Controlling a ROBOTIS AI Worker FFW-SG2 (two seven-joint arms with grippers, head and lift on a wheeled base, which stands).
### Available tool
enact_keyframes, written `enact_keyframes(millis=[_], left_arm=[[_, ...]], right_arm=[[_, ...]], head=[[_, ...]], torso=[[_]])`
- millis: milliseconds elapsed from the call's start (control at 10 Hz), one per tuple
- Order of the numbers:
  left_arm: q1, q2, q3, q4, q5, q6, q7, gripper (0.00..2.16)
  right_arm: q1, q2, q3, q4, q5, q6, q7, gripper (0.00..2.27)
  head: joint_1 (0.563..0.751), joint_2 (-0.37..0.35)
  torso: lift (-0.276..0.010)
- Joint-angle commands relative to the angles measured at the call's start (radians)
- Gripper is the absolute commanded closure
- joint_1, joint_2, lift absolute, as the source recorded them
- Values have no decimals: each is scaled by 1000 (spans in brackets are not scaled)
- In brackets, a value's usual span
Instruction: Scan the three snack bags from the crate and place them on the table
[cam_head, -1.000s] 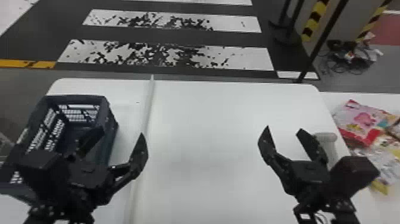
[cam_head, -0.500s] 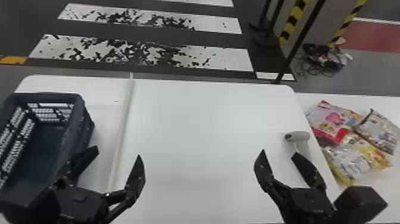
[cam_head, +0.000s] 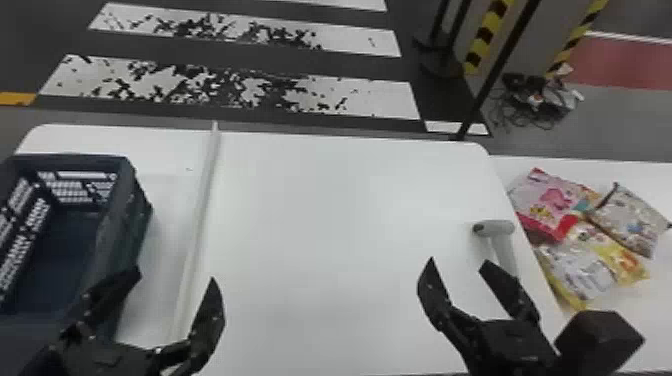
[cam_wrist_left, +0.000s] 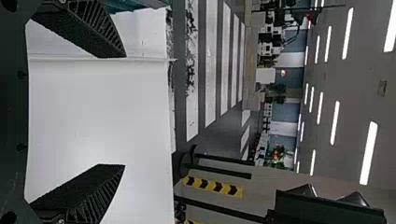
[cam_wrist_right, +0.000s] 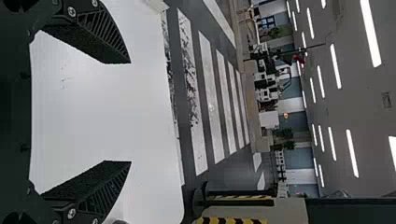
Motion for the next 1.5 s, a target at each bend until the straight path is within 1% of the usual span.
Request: enact_keyframes(millis=[0, 300, 700, 1200, 1400], left_arm=[[-1, -1, 5, 11, 11, -25, -2, 22], [-7, 2, 7, 7, 18, -34, -15, 22], [-18, 2, 13, 17, 27, -44, -23, 22], [-29, 3, 8, 23, 29, -41, -32, 22], [-35, 8, 8, 23, 29, -41, -37, 22]], right_arm=[[-1, 0, -6, -1, -8, -5, 0, 130], [-2, 1, -12, -1, -17, -29, 0, 130], [4, 1, -11, -3, -17, -69, -17, 127], [-2, 9, -9, 0, -17, -76, -17, 127], [-8, 14, -9, 7, -26, -72, -17, 127]], head=[[695, -128], [695, -133], [695, -142], [695, -150], [695, -152]], torso=[[-62], [-62], [-62], [-62], [-62]])
